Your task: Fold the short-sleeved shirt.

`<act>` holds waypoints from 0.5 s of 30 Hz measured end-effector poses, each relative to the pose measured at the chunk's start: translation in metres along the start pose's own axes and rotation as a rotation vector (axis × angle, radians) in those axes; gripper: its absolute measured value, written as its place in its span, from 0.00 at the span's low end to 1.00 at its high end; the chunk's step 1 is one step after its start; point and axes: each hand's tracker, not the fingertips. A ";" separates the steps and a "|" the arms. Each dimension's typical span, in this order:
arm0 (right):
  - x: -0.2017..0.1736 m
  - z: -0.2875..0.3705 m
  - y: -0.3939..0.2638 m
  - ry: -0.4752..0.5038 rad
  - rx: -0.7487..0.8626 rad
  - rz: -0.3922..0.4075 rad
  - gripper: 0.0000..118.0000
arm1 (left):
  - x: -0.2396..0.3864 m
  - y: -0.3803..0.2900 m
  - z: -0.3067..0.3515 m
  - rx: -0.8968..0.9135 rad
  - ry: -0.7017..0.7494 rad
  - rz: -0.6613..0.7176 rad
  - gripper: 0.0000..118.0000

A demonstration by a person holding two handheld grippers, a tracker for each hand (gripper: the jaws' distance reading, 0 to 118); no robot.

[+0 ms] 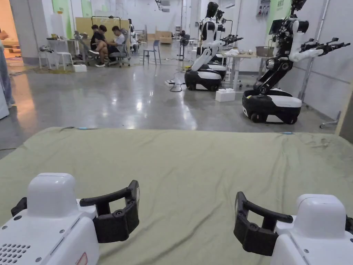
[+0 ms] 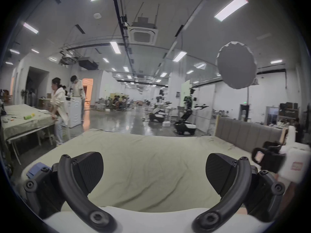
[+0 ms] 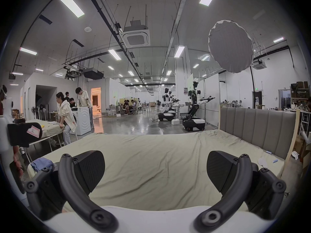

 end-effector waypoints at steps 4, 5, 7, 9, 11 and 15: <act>0.000 0.001 0.001 -0.003 0.008 -0.004 1.00 | 0.000 0.010 0.003 -0.032 -0.079 0.100 1.00; 0.000 0.001 0.002 -0.002 0.007 -0.006 1.00 | 0.000 0.013 0.004 -0.039 -0.076 0.116 1.00; -0.001 0.001 0.002 -0.002 0.003 -0.006 1.00 | 0.005 0.020 0.004 -0.069 -0.033 0.116 1.00; 0.000 0.001 0.002 -0.003 0.007 -0.005 1.00 | 0.010 0.025 0.005 -0.086 0.021 0.091 1.00; 0.000 0.002 0.002 -0.003 0.008 -0.006 1.00 | 0.014 0.028 0.007 -0.078 0.039 0.070 1.00; -0.001 0.003 0.001 -0.001 0.002 -0.010 1.00 | 0.017 0.030 0.007 -0.077 0.042 0.061 1.00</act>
